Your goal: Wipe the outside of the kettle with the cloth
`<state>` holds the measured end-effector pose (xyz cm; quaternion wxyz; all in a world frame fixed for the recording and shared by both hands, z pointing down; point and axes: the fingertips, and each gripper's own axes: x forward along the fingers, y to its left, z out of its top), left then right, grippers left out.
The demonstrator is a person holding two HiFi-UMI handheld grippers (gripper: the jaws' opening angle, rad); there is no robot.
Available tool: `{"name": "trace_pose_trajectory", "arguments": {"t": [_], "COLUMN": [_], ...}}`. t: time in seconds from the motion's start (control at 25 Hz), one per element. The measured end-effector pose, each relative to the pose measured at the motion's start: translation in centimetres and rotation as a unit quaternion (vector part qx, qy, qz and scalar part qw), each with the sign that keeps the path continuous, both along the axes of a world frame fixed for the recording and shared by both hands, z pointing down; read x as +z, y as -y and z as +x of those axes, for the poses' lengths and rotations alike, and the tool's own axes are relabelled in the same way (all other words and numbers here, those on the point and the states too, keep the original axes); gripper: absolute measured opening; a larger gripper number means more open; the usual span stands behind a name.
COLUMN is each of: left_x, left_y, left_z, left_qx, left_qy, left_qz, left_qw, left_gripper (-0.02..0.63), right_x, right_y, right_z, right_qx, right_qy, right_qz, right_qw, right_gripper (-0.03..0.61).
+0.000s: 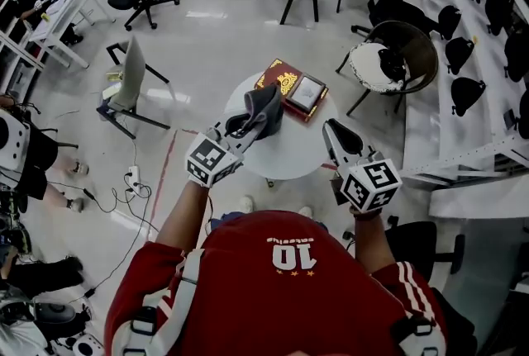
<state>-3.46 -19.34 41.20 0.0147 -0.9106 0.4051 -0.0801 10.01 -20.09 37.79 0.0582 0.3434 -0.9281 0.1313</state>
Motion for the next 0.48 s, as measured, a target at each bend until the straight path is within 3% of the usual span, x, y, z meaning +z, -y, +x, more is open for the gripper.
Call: {"name": "trace_pose_trajectory", "arguments": {"t": [0.28, 0.48], "left_x": [-4.5, -5.8], "left_y": [-1.7, -2.7], "left_z": [-1.6, -2.8], "left_qx": [-0.007, -0.022], "left_qy": [-0.017, -0.017], "left_qz": [0.043, 0.05], "left_qw": [0.9989, 0.9983], "left_gripper": [0.057, 0.057], "right_x": [-1.6, -2.9], "right_y": [-0.1, -0.2], "right_z": [0.9, 1.3], "right_qx": [0.018, 0.033], "right_qy": [0.01, -0.005], "right_qz": [0.026, 0.059], "right_qw": [0.999, 0.998], "right_gripper": [0.046, 0.041]}}
